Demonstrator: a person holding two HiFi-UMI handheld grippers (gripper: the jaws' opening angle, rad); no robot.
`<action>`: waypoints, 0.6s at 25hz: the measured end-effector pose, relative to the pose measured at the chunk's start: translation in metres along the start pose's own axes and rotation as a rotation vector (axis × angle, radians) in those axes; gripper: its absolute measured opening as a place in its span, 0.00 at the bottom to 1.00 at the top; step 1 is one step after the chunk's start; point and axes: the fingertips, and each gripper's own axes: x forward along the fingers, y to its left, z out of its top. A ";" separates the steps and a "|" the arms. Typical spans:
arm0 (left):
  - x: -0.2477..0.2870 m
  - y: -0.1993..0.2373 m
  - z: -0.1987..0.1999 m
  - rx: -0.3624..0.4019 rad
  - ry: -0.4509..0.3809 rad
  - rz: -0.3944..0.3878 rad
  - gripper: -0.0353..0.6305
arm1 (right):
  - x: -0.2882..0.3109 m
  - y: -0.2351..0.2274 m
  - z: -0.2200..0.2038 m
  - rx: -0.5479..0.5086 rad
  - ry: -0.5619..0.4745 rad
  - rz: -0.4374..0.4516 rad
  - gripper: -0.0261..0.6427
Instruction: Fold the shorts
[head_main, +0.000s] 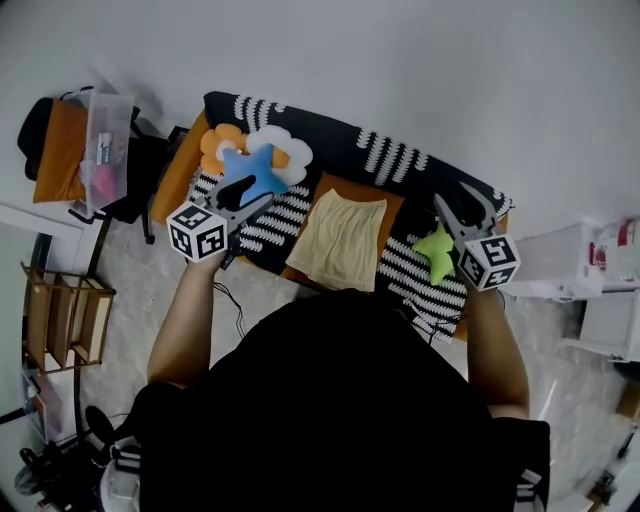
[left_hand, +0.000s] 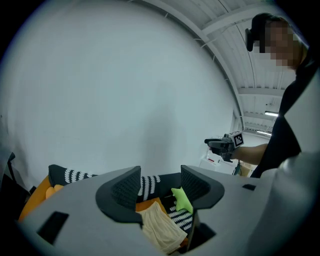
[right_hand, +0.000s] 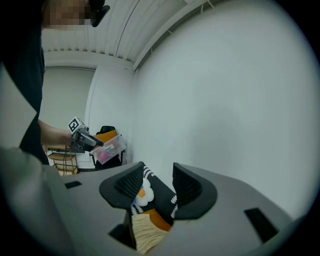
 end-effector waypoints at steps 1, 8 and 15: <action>0.005 -0.004 -0.001 -0.001 0.000 0.014 0.46 | 0.000 -0.008 -0.002 -0.001 0.000 0.012 0.33; 0.030 -0.031 -0.005 -0.044 -0.020 0.117 0.46 | 0.002 -0.057 -0.016 -0.013 0.009 0.111 0.33; 0.039 -0.056 -0.004 -0.071 -0.033 0.229 0.46 | 0.018 -0.087 -0.017 -0.033 0.002 0.221 0.33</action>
